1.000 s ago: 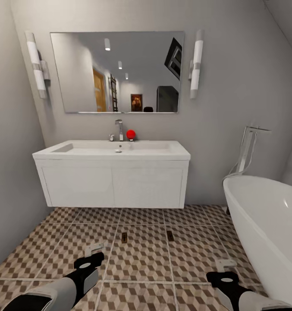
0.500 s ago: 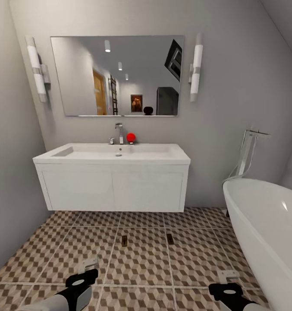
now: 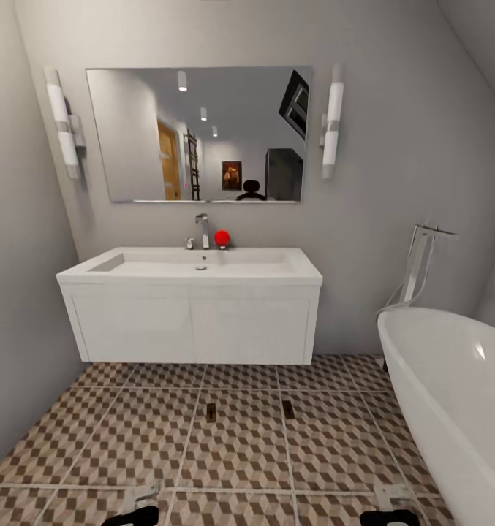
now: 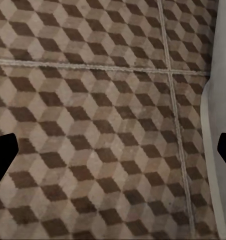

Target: Take the four mousetraps from the cabinet in the bathroom and place them on the bathroom floor. Make sure all four end up on the same floor surface, and ensure that at least two of them are either under or directly next to the same bathroom sink.

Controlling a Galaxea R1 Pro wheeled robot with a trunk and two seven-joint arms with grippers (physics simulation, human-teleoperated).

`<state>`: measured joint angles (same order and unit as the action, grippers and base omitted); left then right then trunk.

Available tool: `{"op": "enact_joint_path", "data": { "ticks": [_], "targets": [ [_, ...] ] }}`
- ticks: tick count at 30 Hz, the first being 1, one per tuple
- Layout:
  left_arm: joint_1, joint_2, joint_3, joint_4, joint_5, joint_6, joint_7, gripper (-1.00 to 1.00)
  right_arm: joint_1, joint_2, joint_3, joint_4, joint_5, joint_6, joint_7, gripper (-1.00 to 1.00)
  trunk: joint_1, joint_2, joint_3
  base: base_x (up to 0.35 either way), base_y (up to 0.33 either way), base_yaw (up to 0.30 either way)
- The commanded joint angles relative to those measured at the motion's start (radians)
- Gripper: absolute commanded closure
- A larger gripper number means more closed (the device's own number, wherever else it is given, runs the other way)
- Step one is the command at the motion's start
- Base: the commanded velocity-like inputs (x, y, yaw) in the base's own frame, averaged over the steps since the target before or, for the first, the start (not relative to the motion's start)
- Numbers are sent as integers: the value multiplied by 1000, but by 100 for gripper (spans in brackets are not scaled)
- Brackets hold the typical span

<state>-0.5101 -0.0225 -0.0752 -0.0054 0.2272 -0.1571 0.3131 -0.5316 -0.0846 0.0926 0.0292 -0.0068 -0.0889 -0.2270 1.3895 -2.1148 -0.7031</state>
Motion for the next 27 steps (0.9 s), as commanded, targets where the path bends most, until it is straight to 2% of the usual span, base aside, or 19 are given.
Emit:
{"op": "enact_joint_path", "data": {
  "ticks": [1,15,27],
  "targets": [
    [14,0,-9,1,9,-3,2,-100,10,1,8,3,-1,-4,-2,-100,-4,7,2,0,0,0],
    [86,0,-8,2,9,-2,1,-100,52,2,8,3,-4,-4,-2,-100,-58,105,46,0,0,0],
    [133,0,-9,2,9,-3,0,-100,127,13,9,3,-3,-3,-2,-100,-104,189,84,0,0,0]
  ]
}}
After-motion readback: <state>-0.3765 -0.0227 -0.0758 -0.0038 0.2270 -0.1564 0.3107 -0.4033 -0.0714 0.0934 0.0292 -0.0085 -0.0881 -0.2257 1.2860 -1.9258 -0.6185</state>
